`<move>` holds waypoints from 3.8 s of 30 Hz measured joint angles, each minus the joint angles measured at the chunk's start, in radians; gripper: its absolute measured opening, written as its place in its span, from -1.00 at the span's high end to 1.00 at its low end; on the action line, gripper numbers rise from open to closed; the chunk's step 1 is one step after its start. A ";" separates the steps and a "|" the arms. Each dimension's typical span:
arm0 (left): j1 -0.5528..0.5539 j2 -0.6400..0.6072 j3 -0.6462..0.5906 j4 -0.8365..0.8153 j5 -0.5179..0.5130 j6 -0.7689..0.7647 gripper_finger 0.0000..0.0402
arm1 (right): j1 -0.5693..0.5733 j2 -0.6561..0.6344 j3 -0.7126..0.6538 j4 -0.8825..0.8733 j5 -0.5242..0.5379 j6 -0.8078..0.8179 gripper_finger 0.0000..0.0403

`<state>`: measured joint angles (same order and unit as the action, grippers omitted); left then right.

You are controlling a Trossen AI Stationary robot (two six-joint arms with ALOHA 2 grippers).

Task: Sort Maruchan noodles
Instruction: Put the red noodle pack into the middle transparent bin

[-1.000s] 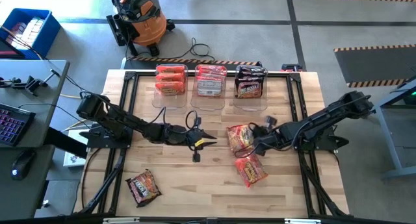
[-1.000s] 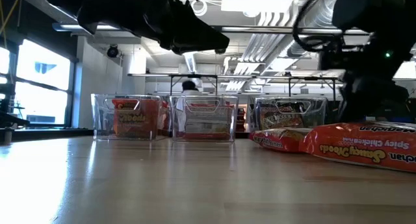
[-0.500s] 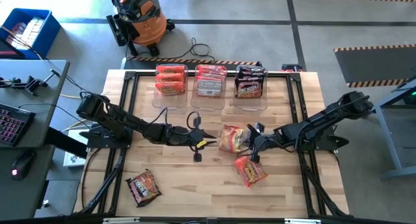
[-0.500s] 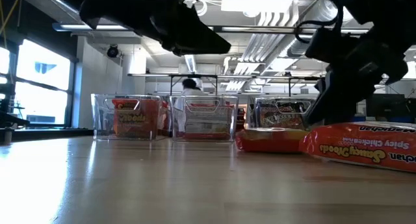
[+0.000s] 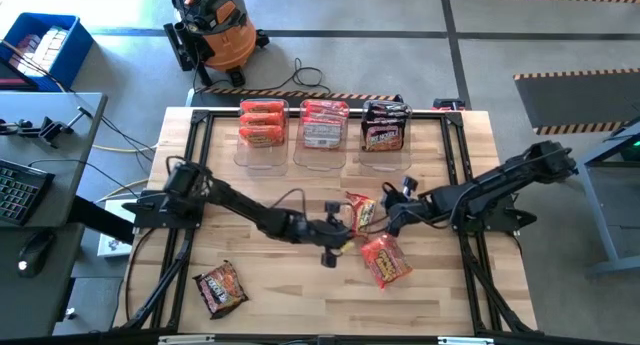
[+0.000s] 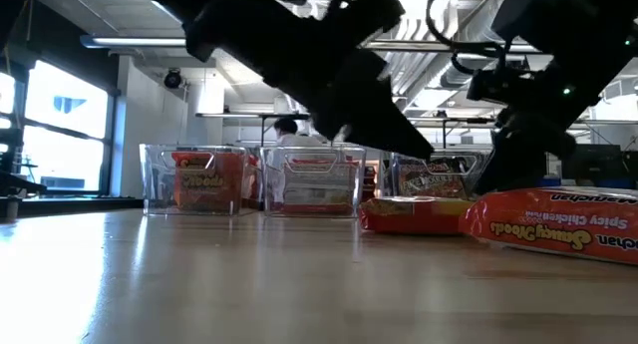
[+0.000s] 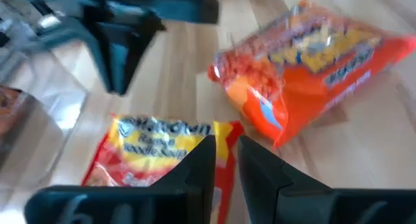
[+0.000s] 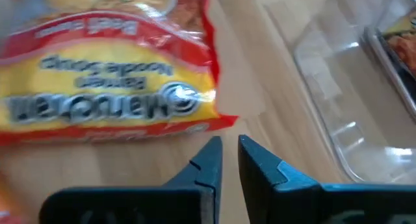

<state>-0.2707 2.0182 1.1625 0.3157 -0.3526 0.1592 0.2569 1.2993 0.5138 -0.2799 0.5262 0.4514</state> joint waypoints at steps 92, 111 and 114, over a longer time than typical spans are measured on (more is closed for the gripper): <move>-0.091 -0.125 0.050 -0.368 -0.125 -0.103 1.00 | 0.175 -0.031 -0.005 0.298 -0.068 -0.300 -0.25; -0.095 -0.141 0.050 -0.337 -0.129 -0.103 1.00 | -0.011 0.304 -0.005 0.713 -0.248 -0.590 -0.33; -0.100 -0.141 0.050 -0.336 -0.129 -0.103 1.00 | -0.031 0.338 -0.005 0.742 -0.273 -0.588 -0.28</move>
<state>-0.3710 1.8771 1.2129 -0.0200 -0.4820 0.0559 0.2262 1.6375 0.5087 0.4622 0.2530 -0.1366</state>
